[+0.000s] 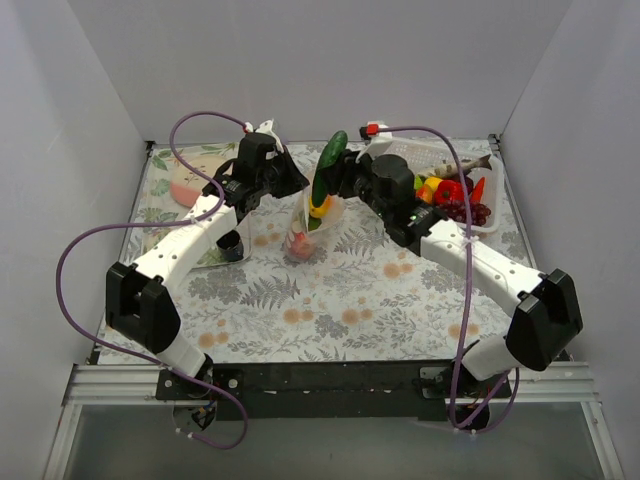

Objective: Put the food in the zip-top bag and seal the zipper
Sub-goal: Place the fake vegetable in the zipper food storage bag, then pick up the fake fruit from the bin.

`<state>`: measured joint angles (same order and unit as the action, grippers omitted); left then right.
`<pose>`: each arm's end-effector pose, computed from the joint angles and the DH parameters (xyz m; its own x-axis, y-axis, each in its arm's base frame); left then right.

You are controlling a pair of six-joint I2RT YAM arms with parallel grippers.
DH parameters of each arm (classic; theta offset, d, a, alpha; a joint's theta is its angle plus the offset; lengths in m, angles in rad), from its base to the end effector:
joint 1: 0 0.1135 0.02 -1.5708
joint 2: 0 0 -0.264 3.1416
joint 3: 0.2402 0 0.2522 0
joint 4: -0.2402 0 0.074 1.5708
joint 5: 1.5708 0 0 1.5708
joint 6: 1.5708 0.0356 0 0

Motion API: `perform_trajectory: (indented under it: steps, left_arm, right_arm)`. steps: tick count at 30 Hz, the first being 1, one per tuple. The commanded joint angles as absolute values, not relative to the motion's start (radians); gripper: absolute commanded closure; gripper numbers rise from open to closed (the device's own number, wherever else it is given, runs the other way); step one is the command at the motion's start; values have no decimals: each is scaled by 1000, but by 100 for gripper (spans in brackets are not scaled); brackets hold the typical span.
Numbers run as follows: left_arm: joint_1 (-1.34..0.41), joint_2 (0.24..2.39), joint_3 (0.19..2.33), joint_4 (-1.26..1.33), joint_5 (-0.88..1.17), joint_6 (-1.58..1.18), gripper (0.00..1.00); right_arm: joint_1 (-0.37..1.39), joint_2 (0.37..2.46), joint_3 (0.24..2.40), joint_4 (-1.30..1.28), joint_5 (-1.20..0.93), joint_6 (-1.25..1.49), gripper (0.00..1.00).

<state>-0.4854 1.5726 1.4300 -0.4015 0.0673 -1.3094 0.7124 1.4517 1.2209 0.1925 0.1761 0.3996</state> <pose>0.3219 -0.1725 0.3454 -0.6172 -0.7642 -0.1875 -0.3088 0.4544 -0.8355 0.2688 0.2239 0.3738 -0.2255 0.3113 -0.9231 -0.4595 0.8015 0.3826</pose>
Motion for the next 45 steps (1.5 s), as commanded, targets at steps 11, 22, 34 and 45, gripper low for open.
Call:
perform_trajectory:
  steps: [11, 22, 34, 45]
  left_arm:
    - [-479, 1540, 1479, -405, 51, -1304, 100]
    - [-477, 1531, 1463, -399, 48, -1305, 100]
    - [-477, 1526, 1440, -379, 60, -1312, 100]
    - [-477, 1526, 1443, -391, 52, -1309, 100]
  right_arm:
    - [801, 1450, 1221, 199, 330, 282, 14]
    - [626, 1433, 1446, -170, 353, 294, 8]
    - [239, 1733, 1632, -463, 28, 279, 13]
    - [213, 1942, 1649, -411, -71, 324, 18]
